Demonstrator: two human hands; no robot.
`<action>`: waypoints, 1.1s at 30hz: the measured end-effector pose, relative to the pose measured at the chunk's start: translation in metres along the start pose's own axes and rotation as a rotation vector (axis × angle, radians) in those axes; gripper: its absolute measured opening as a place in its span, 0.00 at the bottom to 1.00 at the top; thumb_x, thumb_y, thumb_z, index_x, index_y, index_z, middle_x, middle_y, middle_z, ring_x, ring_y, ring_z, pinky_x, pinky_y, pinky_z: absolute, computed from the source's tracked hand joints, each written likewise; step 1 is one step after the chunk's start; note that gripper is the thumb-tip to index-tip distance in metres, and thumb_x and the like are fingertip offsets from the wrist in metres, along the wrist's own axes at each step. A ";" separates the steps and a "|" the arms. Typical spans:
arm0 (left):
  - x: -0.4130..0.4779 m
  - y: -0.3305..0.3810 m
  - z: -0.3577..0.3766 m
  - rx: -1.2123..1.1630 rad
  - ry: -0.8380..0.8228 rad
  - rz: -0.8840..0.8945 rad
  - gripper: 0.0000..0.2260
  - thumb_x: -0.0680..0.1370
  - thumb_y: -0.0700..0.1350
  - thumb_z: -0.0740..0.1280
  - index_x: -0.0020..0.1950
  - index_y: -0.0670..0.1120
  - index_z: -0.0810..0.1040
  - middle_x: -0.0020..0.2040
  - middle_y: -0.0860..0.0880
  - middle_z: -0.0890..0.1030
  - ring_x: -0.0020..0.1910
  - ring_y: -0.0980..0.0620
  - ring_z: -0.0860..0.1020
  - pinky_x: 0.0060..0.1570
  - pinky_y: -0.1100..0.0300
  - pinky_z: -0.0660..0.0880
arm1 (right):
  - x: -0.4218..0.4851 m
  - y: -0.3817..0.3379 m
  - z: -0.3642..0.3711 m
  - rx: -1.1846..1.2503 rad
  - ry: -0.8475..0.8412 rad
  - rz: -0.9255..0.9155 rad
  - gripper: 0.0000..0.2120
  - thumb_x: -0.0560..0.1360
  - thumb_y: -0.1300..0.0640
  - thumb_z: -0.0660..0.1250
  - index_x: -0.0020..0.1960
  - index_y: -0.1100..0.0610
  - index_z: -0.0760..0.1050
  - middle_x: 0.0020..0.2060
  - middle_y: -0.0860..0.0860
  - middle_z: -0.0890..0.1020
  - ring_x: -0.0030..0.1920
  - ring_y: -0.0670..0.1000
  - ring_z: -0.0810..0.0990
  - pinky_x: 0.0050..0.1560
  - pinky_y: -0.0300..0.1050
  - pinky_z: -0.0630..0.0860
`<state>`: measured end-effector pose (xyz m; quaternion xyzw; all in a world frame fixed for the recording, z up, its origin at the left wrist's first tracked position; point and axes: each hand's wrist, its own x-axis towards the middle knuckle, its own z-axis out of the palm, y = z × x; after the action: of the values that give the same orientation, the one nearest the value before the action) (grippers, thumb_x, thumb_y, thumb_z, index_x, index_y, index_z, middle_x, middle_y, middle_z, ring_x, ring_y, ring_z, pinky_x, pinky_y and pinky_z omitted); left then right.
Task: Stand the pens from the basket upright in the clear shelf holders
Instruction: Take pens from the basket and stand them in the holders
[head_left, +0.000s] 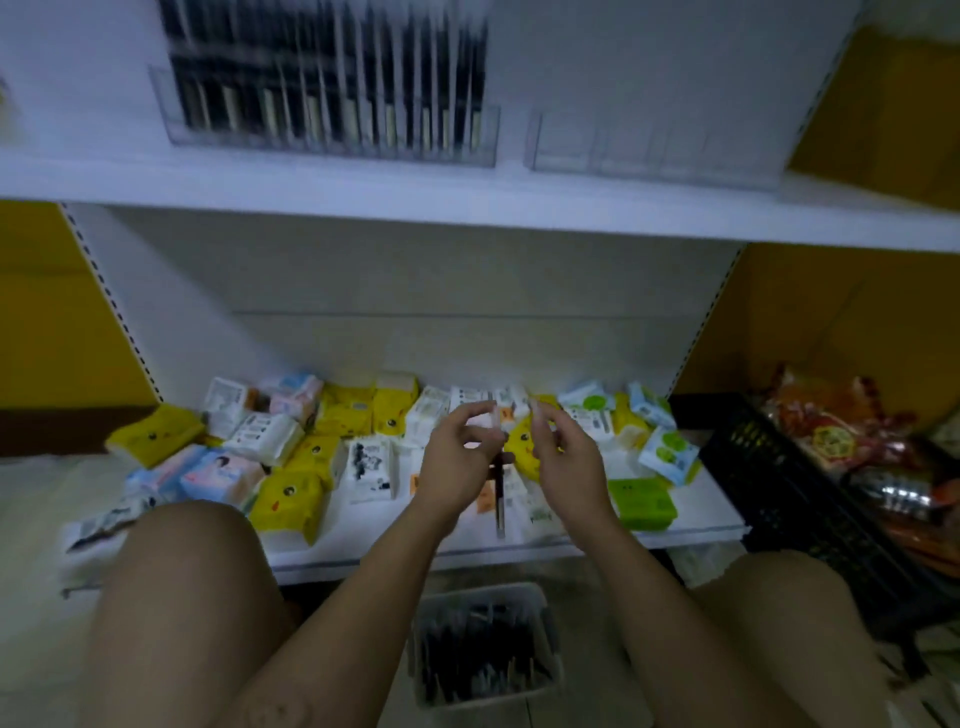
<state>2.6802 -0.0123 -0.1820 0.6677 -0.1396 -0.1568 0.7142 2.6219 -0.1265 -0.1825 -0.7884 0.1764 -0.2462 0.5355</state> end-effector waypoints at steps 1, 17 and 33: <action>-0.002 0.015 0.001 0.010 -0.004 0.054 0.13 0.79 0.38 0.66 0.63 0.47 0.74 0.47 0.41 0.82 0.41 0.47 0.84 0.44 0.51 0.82 | 0.002 -0.013 -0.003 0.001 0.014 -0.024 0.07 0.81 0.48 0.59 0.54 0.45 0.75 0.40 0.46 0.78 0.36 0.39 0.74 0.39 0.38 0.71; 0.016 0.232 -0.004 0.137 0.025 0.563 0.13 0.76 0.38 0.70 0.58 0.51 0.78 0.42 0.44 0.84 0.44 0.50 0.84 0.43 0.54 0.82 | 0.064 -0.206 -0.048 0.173 0.079 -0.404 0.08 0.79 0.49 0.63 0.43 0.41 0.78 0.36 0.43 0.83 0.40 0.36 0.80 0.43 0.34 0.75; 0.118 0.345 -0.029 0.491 0.277 0.801 0.10 0.76 0.45 0.71 0.56 0.53 0.78 0.46 0.54 0.82 0.42 0.57 0.81 0.42 0.63 0.79 | 0.203 -0.302 -0.045 0.111 0.128 -0.656 0.14 0.76 0.59 0.69 0.60 0.49 0.75 0.44 0.47 0.78 0.43 0.52 0.82 0.45 0.52 0.82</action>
<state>2.8129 -0.0141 0.1594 0.7249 -0.3220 0.2579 0.5516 2.7659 -0.1606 0.1526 -0.7557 -0.0671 -0.4634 0.4578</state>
